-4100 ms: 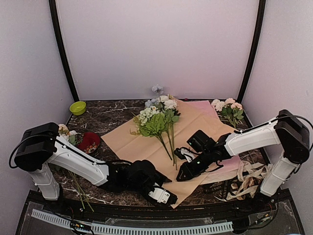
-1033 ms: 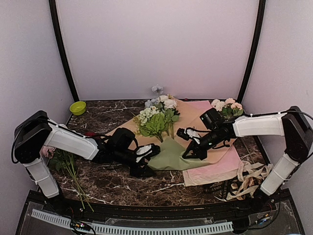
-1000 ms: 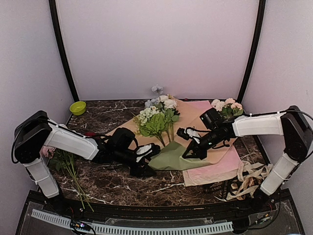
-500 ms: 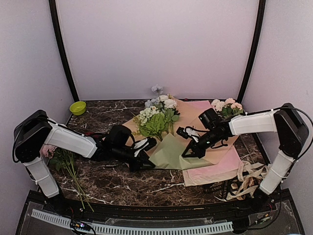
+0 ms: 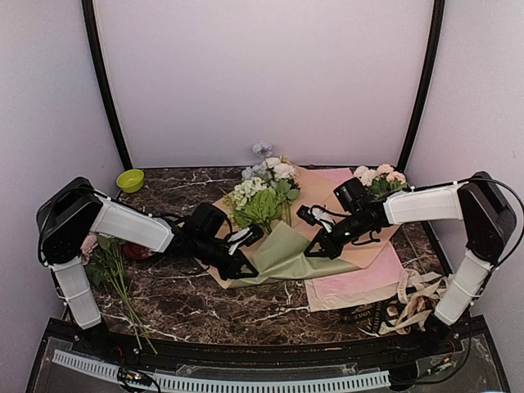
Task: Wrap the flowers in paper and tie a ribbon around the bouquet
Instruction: Fold the flattened wrapping paper at the center of the board.
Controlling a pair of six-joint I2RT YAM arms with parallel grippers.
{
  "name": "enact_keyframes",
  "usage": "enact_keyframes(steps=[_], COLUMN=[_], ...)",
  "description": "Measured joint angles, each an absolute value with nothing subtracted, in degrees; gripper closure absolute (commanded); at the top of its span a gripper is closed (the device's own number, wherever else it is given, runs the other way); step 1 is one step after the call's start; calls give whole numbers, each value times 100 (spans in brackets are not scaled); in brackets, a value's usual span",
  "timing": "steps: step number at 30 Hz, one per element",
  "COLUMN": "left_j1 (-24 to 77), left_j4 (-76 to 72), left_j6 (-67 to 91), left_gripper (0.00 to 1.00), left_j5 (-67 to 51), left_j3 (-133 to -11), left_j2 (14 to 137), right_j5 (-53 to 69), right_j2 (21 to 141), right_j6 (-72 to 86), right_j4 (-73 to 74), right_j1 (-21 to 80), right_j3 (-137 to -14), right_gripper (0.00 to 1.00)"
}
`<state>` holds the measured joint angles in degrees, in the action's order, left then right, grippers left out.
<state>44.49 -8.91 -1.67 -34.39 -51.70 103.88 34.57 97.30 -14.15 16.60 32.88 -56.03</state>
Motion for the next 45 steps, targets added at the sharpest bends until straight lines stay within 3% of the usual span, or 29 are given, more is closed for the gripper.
enact_keyframes(steps=[5, 11, 15, 20, 22, 29, 36, 40, 45], left_j1=[4399, 4397, 4397, 4397, 4397, 4397, 4397, 4397, 4397], left_j4=[-390, -143, -141, -152, -150, -54, -34, -115, -344], left_j6=[-128, -176, -261, -362, -408, -598, -760, -823, -864], left_gripper=[100, 100, 100, 100, 100, 100, 100, 100, 100], left_j5=[-3304, -3293, -3295, -3293, -3269, -3098, -3050, -3046, -3039], left_j3=[-5472, -5474, -5474, -5489, -5511, -5592, -5601, -5575, -5450], left_j2=[10685, 10763, 10763, 10763, 10763, 10763, 10755, 10661, 10405], right_j5=[3472, 3778, 3918, 4045, 4110, 4388, 4838, 4906, 4777], right_j2=[9751, 9749, 9723, 9511, 9404, 9192, 8967, 8967, 8967], right_j6=[-1219, -1129, -1004, -792, -681, -344, -108, -71, -45], right_j4=[1559, 1669, 1903, 2040, 2075, 2097, 2115, 2187, 2303], right_j1=[3142, 2932, 2884, 2867, 2849, 2801, 2799, 2799, 2799], right_j3=[-5596, -5470, -5234, -5002, -4971, -4866, -4829, -4786, -4705], right_gripper=[72, 58, 59, 75, 76, 60, 54, 58, 94])
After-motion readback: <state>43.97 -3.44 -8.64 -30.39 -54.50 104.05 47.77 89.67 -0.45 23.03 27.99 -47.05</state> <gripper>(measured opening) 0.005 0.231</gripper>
